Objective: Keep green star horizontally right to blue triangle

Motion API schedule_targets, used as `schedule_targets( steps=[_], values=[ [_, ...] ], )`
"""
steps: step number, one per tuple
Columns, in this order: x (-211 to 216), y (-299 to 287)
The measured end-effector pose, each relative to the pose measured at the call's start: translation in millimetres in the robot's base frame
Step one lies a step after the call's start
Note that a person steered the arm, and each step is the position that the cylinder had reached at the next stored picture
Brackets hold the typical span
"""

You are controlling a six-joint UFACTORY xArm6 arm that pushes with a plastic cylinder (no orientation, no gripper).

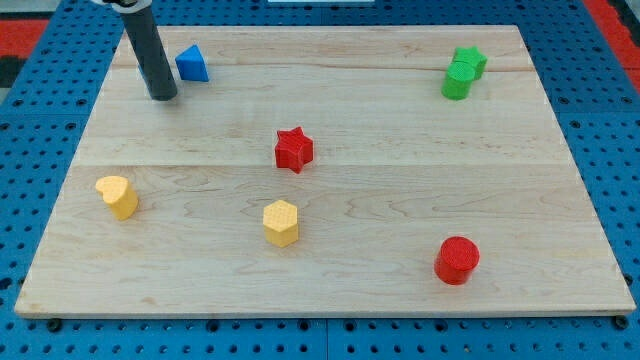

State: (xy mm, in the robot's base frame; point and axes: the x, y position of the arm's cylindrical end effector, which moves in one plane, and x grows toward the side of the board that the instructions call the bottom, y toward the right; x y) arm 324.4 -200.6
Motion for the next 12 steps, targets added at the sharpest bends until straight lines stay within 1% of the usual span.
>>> schedule_targets(
  steps=[1,2,3,4,5,6,7,10,11,12],
  values=[
    [-15,-18],
    [-20,-43],
    [-9,-22],
    [0,18],
    [0,52],
    [-7,99],
    [-23,180],
    [-8,396],
    [-8,438],
    [2,438]
  ],
)
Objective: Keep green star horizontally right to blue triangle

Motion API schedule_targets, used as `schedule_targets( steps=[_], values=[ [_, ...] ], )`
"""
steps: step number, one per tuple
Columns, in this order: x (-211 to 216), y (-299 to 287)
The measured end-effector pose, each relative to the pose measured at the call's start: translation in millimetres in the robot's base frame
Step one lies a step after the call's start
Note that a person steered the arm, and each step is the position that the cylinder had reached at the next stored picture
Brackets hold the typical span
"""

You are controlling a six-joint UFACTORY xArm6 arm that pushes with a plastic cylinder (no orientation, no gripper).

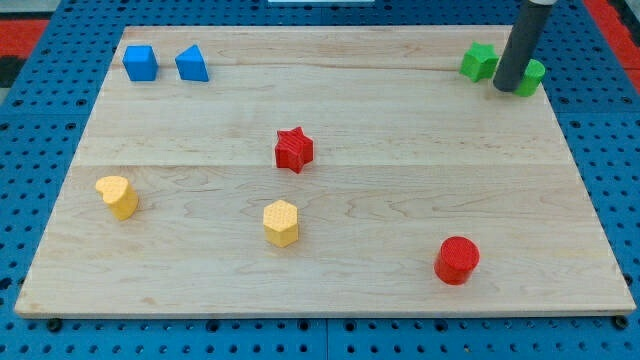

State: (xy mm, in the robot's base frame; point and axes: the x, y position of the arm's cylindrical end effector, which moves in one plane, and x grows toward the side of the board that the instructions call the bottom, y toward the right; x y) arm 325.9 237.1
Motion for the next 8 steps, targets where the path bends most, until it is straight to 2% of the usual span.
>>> schedule_targets(
  steps=[1,2,3,5,8],
  values=[
    [33,0],
    [24,67],
    [-32,88],
    [-45,-3],
    [-60,-75]
  ],
)
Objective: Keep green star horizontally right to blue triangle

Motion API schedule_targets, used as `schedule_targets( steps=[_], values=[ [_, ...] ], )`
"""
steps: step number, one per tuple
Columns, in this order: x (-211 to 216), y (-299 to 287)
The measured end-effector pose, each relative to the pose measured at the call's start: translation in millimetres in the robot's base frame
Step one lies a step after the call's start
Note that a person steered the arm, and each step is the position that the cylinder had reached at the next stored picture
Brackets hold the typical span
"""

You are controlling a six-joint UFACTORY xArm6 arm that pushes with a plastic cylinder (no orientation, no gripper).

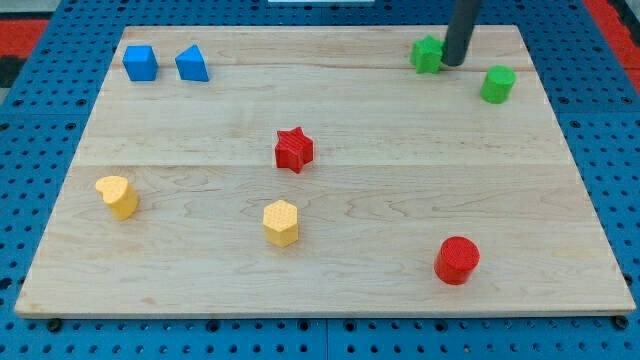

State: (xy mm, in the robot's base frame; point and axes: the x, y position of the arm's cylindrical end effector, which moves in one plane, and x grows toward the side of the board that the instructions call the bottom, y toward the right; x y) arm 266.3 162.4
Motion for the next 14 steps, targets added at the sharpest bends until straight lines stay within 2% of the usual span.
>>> schedule_targets(
  steps=[2,4,5,6,7,8,10,11,13,14],
  values=[
    [0,-2],
    [24,-12],
    [-5,-11],
    [-16,-25],
    [-32,23],
    [-64,8],
    [-1,-141],
    [6,-182],
    [-64,-138],
    [-71,-146]
  ],
)
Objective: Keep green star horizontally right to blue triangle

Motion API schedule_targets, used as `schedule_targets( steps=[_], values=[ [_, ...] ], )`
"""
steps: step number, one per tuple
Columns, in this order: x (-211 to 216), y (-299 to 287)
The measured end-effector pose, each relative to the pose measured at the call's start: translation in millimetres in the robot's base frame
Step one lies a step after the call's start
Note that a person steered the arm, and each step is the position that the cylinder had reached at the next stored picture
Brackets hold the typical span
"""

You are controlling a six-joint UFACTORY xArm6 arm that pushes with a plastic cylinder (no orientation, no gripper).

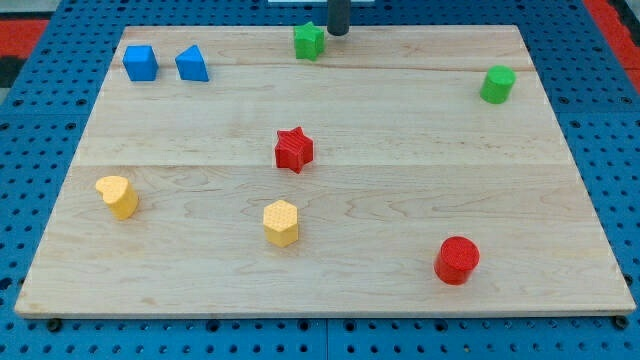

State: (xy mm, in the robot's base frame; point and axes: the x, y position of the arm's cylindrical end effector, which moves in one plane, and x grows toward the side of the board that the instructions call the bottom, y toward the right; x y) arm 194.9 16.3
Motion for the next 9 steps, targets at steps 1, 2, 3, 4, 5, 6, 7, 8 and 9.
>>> schedule_targets(
  steps=[1,2,3,4,5,6,7,8,9],
  values=[
    [5,-24],
    [25,-54],
    [43,-60],
    [50,-59],
    [53,-44],
    [58,-15],
    [88,-9],
    [104,-14],
    [104,-30]
  ],
)
